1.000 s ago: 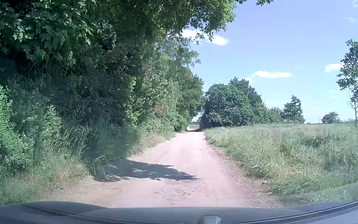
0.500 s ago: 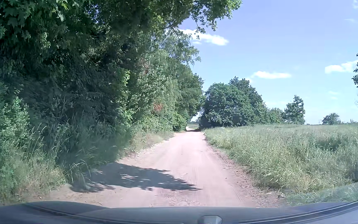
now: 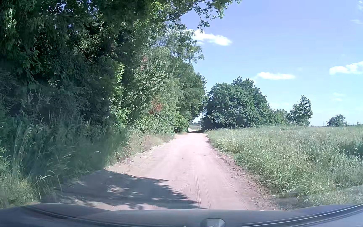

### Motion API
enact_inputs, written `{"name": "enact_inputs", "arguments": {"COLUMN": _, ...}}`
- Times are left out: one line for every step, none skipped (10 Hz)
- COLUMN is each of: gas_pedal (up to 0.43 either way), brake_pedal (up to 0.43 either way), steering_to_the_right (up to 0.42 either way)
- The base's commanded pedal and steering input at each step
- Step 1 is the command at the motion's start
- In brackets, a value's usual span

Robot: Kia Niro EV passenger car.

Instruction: Follow the waypoints while adhering to traffic rules and regulations

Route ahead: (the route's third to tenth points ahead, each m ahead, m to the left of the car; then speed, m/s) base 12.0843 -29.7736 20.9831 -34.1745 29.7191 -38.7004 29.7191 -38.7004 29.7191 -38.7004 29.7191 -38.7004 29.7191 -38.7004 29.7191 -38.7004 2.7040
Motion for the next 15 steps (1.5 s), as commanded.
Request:
{"name": "enact_inputs", "arguments": {"gas_pedal": 0.079, "brake_pedal": 0.037, "steering_to_the_right": 0.006}}
{"name": "enact_inputs", "arguments": {"gas_pedal": 0.079, "brake_pedal": 0.03, "steering_to_the_right": 0.006}}
{"name": "enact_inputs", "arguments": {"gas_pedal": 0.079, "brake_pedal": 0.03, "steering_to_the_right": 0.005}}
{"name": "enact_inputs", "arguments": {"gas_pedal": 0.087, "brake_pedal": 0.03, "steering_to_the_right": 0.003}}
{"name": "enact_inputs", "arguments": {"gas_pedal": 0.087, "brake_pedal": 0.03, "steering_to_the_right": 0.001}}
{"name": "enact_inputs", "arguments": {"gas_pedal": 0.087, "brake_pedal": 0.03, "steering_to_the_right": -0.005}}
{"name": "enact_inputs", "arguments": {"gas_pedal": 0.087, "brake_pedal": 0.03, "steering_to_the_right": -0.014}}
{"name": "enact_inputs", "arguments": {"gas_pedal": 0.087, "brake_pedal": 0.03, "steering_to_the_right": -0.017}}
{"name": "enact_inputs", "arguments": {"gas_pedal": 0.087, "brake_pedal": 0.03, "steering_to_the_right": -0.016}}
{"name": "enact_inputs", "arguments": {"gas_pedal": 0.087, "brake_pedal": 0.03, "steering_to_the_right": -0.013}}
{"name": "enact_inputs", "arguments": {"gas_pedal": 0.087, "brake_pedal": 0.03, "steering_to_the_right": -0.007}}
{"name": "enact_inputs", "arguments": {"gas_pedal": 0.087, "brake_pedal": 0.03, "steering_to_the_right": 0.003}}
{"name": "enact_inputs", "arguments": {"gas_pedal": 0.098, "brake_pedal": 0.03, "steering_to_the_right": 0.013}}
{"name": "enact_inputs", "arguments": {"gas_pedal": 0.138, "brake_pedal": 0.03, "steering_to_the_right": 0.011}}
{"name": "enact_inputs", "arguments": {"gas_pedal": 0.138, "brake_pedal": 0.03, "steering_to_the_right": -0.001}}
